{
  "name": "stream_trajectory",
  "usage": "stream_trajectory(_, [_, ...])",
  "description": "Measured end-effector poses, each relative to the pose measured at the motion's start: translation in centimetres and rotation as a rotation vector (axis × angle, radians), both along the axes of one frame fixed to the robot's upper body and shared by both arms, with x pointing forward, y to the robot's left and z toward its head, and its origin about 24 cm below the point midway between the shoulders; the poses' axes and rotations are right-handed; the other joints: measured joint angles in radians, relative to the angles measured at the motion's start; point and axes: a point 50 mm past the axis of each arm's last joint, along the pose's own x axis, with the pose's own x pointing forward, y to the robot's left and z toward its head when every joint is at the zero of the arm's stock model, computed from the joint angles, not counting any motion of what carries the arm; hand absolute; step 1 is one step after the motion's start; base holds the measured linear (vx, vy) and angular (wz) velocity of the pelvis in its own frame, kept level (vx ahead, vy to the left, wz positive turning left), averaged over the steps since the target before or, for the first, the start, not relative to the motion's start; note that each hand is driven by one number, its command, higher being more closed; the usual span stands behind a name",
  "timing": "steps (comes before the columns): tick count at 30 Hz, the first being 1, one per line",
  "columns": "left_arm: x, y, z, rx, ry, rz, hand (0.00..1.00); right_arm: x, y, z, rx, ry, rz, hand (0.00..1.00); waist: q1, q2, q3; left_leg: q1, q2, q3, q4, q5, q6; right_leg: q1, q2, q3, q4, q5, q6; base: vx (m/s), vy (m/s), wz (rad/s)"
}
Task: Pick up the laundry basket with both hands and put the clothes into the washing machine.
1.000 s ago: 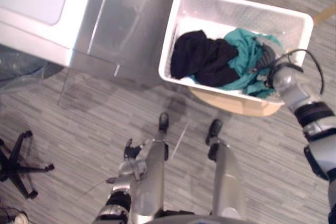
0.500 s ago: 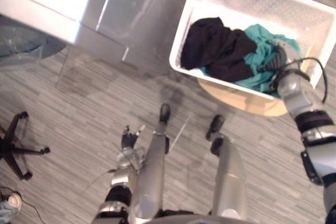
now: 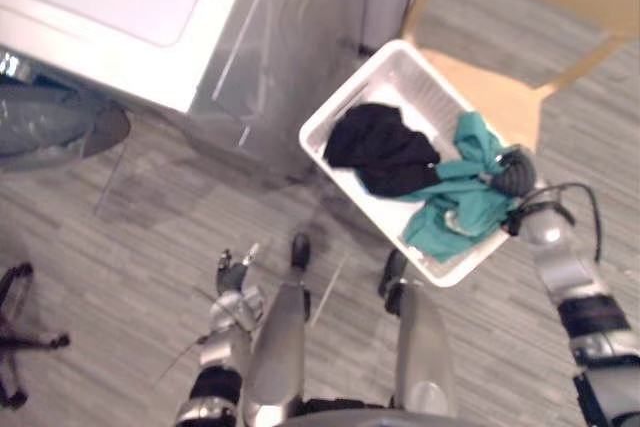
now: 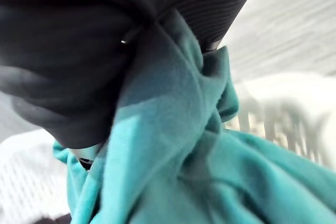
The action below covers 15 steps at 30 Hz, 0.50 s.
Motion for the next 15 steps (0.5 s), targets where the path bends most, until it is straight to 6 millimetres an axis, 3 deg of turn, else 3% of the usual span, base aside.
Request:
stream_trajectory(2, [0.1, -0.2, 0.4, 0.015, -0.025, -0.045, 0.00, -0.8, -1.6, 1.1, 0.046, -0.060, -0.053, 1.00, -0.007, -0.003, -0.009, 0.071, 0.001, 0.001, -0.019, -0.001, 0.001, 0.069, 0.007, 0.003, -0.028, 0.003, 0.006, 0.05, 0.021, -0.10])
stream_trajectory(5, [0.1, -0.5, 0.5, 0.070, -0.021, -0.127, 0.00, -1.3, -3.1, 2.2, 0.088, -0.112, -0.103, 1.00, -0.036, -0.007, -0.088, 0.130, 0.007, 0.006, -0.062, -0.001, 0.004, 0.135, 0.026, 0.008, -0.102, 0.027, 0.021, 0.08, 0.042, -0.17])
stream_trajectory(9, [0.1, -2.0, 1.5, 0.114, -0.073, -0.260, 0.00, -1.4, -2.7, 2.9, 0.098, -0.151, -0.070, 1.00, -0.054, -0.009, -0.192, 0.206, 0.016, 0.045, -0.101, -0.011, 0.020, 0.218, 0.051, 0.044, -0.219, 0.078, 0.038, 0.10, 0.053, -0.36])
stream_trajectory(15, [1.1, -5.6, 4.1, 0.129, -0.212, -0.483, 0.00, -0.8, -2.1, 3.8, 0.093, -0.170, -0.027, 1.00, -0.056, -0.007, -0.282, 0.306, 0.015, 0.113, -0.145, -0.024, 0.038, 0.303, 0.067, 0.106, -0.326, 0.127, 0.053, 0.05, 0.048, -0.33])
